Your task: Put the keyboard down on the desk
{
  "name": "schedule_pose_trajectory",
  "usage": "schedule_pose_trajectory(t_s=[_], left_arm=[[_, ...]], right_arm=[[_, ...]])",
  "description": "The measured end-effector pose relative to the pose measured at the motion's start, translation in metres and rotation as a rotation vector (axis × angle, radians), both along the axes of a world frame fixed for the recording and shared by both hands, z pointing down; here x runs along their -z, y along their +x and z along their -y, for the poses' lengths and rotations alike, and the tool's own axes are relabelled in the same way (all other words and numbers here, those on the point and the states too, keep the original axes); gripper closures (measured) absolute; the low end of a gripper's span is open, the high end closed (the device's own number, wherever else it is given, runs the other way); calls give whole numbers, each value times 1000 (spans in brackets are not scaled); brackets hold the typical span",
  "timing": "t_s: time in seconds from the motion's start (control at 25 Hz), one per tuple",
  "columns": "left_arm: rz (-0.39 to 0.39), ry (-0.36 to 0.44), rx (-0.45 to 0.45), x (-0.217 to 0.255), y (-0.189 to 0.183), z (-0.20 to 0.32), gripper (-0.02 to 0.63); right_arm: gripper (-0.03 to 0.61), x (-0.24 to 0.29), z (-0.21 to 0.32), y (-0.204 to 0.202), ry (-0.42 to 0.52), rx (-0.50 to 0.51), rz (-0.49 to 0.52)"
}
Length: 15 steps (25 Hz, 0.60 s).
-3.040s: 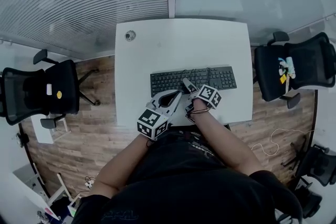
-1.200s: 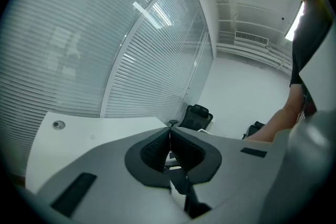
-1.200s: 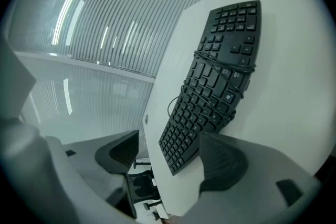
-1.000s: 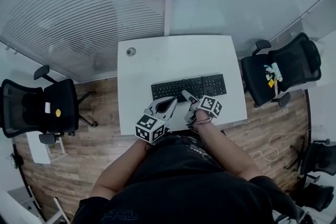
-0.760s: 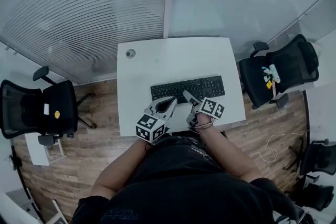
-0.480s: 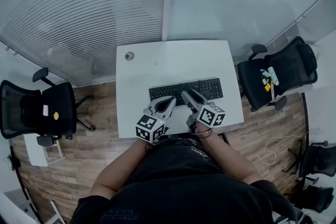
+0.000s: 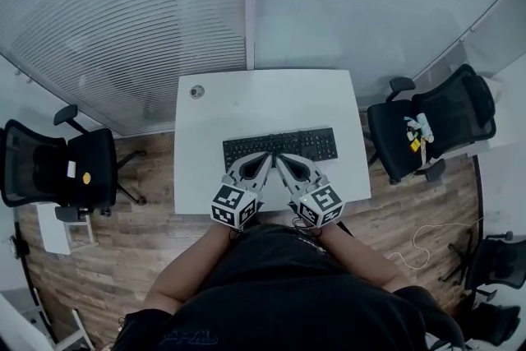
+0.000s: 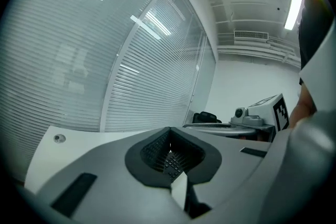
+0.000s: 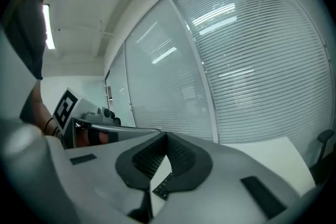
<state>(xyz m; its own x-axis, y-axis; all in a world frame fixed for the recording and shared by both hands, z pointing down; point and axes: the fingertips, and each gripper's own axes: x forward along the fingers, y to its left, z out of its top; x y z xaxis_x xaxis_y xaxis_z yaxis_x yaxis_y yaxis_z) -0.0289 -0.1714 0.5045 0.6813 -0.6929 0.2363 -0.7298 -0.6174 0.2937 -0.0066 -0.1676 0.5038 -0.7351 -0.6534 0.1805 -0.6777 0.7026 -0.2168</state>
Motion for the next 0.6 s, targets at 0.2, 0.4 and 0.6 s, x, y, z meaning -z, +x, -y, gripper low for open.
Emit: schedule_pose_trajectory(t_s=[0.2,0.4,0.6], left_arm=[[56,79,19,16,31,-19,598],[55,65,45,11,53,-43,598],[71,81,88,10,71,-69,598]], right_arm=[[555,4,-15,30,6,9,12],[555,0,-40,51,2,52,18],[555,-2,-69,72,5,88,15]])
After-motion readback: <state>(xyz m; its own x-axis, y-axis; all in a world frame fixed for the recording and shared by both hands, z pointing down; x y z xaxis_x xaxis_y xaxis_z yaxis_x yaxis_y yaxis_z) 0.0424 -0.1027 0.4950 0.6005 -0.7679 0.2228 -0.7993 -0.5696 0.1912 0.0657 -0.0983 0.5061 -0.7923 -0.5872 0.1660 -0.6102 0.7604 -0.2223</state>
